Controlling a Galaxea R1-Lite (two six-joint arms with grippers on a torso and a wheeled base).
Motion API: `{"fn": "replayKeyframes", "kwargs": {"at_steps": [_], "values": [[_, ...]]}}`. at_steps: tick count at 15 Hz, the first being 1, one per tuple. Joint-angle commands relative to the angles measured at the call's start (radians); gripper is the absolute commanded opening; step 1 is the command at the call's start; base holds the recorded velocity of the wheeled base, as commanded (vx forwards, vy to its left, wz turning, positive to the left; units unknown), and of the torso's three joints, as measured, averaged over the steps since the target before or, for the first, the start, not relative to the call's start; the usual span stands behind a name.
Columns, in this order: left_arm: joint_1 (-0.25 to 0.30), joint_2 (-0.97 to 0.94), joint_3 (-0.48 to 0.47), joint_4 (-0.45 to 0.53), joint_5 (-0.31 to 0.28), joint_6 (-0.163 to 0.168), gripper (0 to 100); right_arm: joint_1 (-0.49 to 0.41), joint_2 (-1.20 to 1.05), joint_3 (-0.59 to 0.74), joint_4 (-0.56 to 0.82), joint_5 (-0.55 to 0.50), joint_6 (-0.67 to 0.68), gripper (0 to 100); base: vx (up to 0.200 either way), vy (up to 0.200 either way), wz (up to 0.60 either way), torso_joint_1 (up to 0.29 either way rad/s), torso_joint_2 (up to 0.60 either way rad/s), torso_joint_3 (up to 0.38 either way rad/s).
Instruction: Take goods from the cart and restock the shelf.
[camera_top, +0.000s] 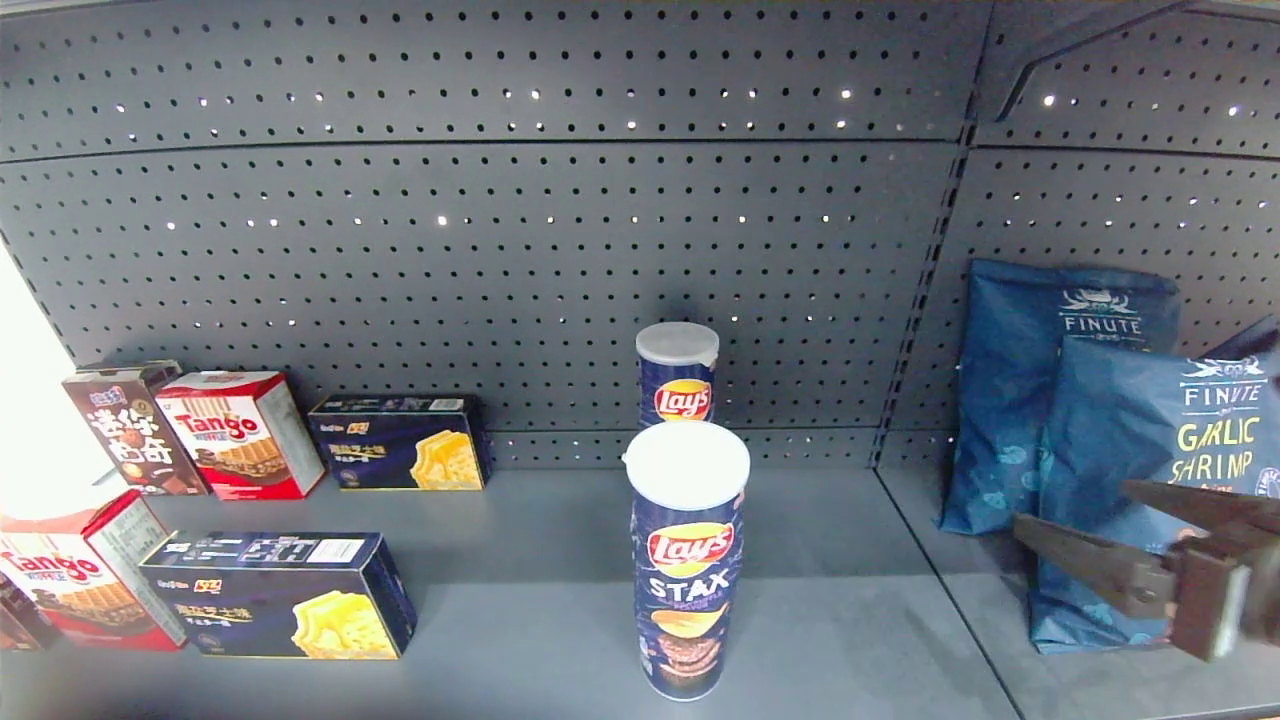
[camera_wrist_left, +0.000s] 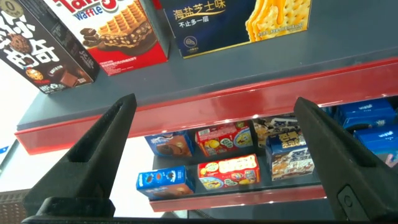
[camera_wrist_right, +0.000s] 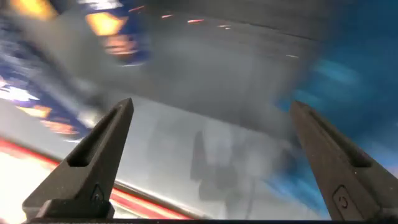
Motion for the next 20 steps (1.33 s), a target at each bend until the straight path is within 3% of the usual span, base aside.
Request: {"fn": "replayKeyframes", "kwargs": {"at_steps": [1,3,5,7,9,11,12,14,15,20], "values": [[0.000,0.000,0.000,-0.001,0.000,0.018,100,-0.093,-0.483,0.318,0.001,-0.226,0.010,100,0.000,0.000,0.00,0.000,0.00,0.000],[0.000,0.000,0.000,-0.001,-0.001,0.031,100,-0.225,-0.601,0.392,0.004,-0.281,0.071,100,0.000,0.000,0.00,0.000,0.00,0.000],[0.000,0.009,0.000,-0.001,-0.001,0.034,100,-0.383,-0.661,0.463,0.006,-0.273,0.071,100,0.000,0.000,0.00,0.000,0.00,0.000],[0.003,0.009,0.000,-0.001,0.002,0.044,100,-0.478,-0.773,0.530,0.018,-0.238,0.057,100,0.000,0.000,0.00,0.000,0.00,0.000],[0.005,0.003,0.000,0.001,0.003,0.044,100,-0.486,-0.928,0.556,0.136,-0.206,-0.027,100,0.000,0.000,0.00,0.000,0.00,0.000],[0.005,0.003,0.000,-0.001,0.002,0.053,100,-0.486,-0.926,0.559,0.124,-0.138,-0.048,100,0.000,0.000,0.00,0.000,0.00,0.000],[0.005,0.003,0.000,-0.001,0.000,0.074,100,-0.486,-0.926,0.562,0.115,-0.065,-0.055,100,0.000,0.000,0.00,0.000,0.00,0.000],[0.005,0.003,0.000,-0.002,-0.001,0.083,100,-0.486,-0.926,0.570,0.101,0.101,-0.095,100,0.000,0.000,0.00,0.000,0.00,0.000],[0.005,0.003,0.000,-0.001,0.000,0.074,100,-0.486,-0.926,0.578,0.119,0.285,-0.108,100,0.000,0.000,0.00,0.000,0.00,0.000],[0.005,0.003,0.000,-0.001,0.003,0.064,100,-0.486,-0.926,0.575,0.150,0.299,-0.131,100,0.000,0.000,0.00,0.000,0.00,0.000]]}}
